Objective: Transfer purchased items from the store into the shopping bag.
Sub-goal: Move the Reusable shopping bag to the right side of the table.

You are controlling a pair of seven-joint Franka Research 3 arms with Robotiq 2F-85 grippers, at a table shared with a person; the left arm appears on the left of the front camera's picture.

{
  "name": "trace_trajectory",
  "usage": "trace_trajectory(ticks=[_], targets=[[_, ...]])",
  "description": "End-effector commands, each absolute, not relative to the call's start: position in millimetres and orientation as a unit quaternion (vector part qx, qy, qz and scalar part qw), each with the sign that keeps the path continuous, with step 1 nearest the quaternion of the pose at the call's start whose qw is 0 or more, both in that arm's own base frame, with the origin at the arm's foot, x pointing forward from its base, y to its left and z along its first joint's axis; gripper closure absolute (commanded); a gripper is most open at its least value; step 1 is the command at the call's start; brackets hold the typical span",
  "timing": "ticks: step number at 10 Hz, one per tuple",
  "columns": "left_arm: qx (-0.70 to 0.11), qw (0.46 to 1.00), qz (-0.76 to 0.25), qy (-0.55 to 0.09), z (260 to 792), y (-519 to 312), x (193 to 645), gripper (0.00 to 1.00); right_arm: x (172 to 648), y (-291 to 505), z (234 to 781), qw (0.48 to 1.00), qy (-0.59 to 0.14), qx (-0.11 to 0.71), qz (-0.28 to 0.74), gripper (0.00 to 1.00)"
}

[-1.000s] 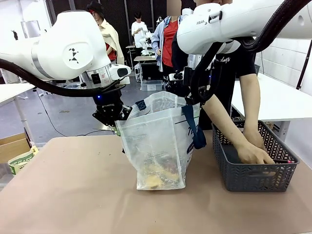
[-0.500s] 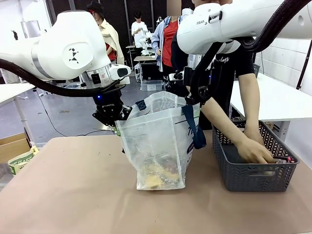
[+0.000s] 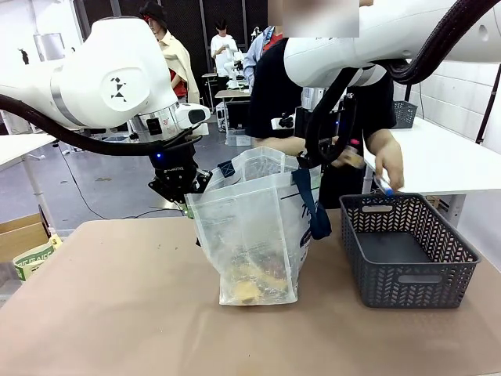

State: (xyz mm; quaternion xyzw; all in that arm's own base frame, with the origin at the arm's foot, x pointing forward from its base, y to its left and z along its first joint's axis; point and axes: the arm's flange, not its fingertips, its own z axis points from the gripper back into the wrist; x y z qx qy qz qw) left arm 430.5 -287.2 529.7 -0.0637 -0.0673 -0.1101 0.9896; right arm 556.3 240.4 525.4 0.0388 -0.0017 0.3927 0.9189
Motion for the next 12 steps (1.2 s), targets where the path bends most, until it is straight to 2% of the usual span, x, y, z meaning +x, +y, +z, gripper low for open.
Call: trace_trajectory(ticks=[1, 12], targets=[[-0.063, 0.99, -0.109, -0.068, 529.9, -286.0, 430.7, 1.0, 557.4, 237.4, 524.4, 0.922, 0.0, 0.036, 0.385, 1.0], [-0.063, 0.99, -0.109, -0.068, 529.9, -286.0, 430.7, 1.0, 557.4, 237.4, 524.4, 0.922, 0.0, 0.036, 0.385, 1.0]])
